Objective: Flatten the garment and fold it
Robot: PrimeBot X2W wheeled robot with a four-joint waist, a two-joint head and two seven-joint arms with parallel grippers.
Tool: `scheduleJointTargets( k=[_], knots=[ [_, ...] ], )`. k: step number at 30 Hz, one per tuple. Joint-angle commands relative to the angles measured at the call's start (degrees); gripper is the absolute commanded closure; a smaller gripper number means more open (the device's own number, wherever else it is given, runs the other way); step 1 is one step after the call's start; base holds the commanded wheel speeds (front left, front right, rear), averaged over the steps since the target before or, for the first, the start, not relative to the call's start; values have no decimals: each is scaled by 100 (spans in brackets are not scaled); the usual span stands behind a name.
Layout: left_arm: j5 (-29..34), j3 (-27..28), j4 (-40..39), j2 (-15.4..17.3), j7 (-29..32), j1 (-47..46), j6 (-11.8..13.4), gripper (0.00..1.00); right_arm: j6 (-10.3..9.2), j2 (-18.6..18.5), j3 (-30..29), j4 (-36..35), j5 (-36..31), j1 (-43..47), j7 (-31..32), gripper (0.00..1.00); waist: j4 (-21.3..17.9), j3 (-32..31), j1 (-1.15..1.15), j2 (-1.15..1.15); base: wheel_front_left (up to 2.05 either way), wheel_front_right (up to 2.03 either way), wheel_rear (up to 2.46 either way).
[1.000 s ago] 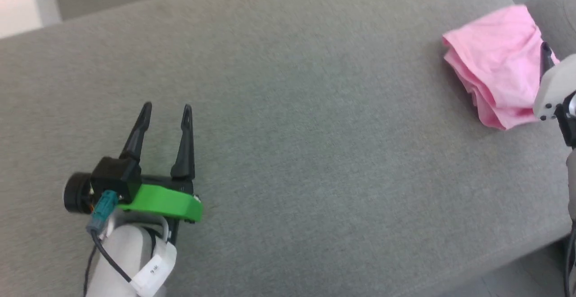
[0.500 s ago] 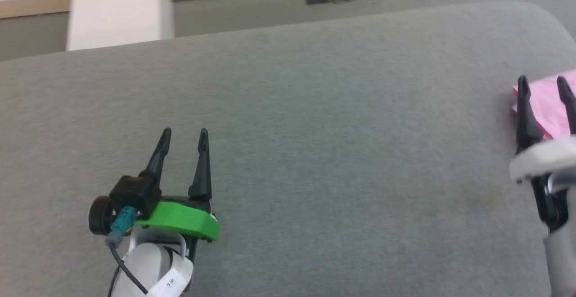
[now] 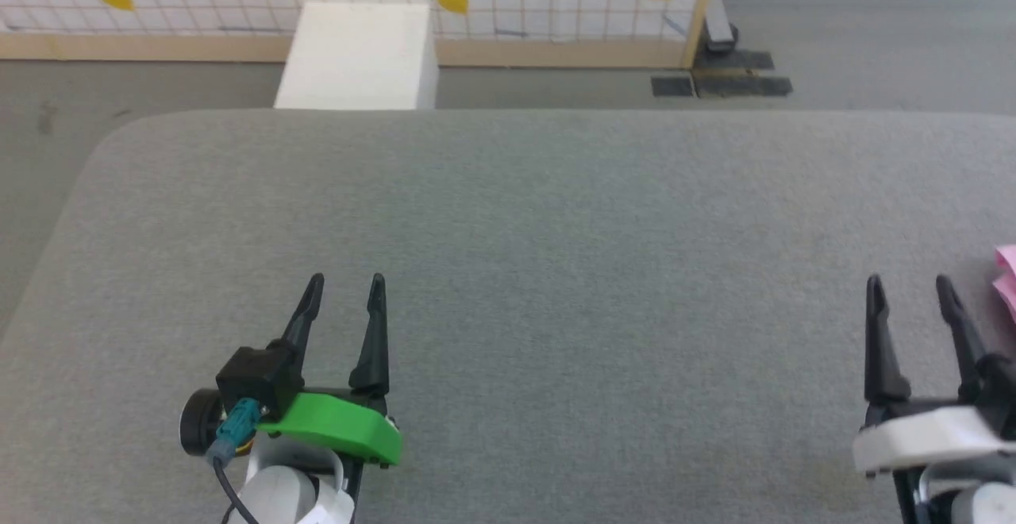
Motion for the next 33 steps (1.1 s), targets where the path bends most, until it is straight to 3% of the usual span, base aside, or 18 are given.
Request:
scheduleJointTargets(
  k=[1,14,33],
  knots=[
    [-13,-8,20,-18,-22,75,39,0,-9,55,-9,-78,-104,161,-30,0,179,-185,1,0,0,0,0],
    [-93,5,106,-19,-22,160,71,0,-9,165,131,-284,-150,669,-35,0,157,-244,1,0,0,0,0],
    [-193,-20,160,-19,-23,152,103,0,-9,167,278,-322,38,648,-36,0,205,-241,1,0,0,0,0]
  ],
)
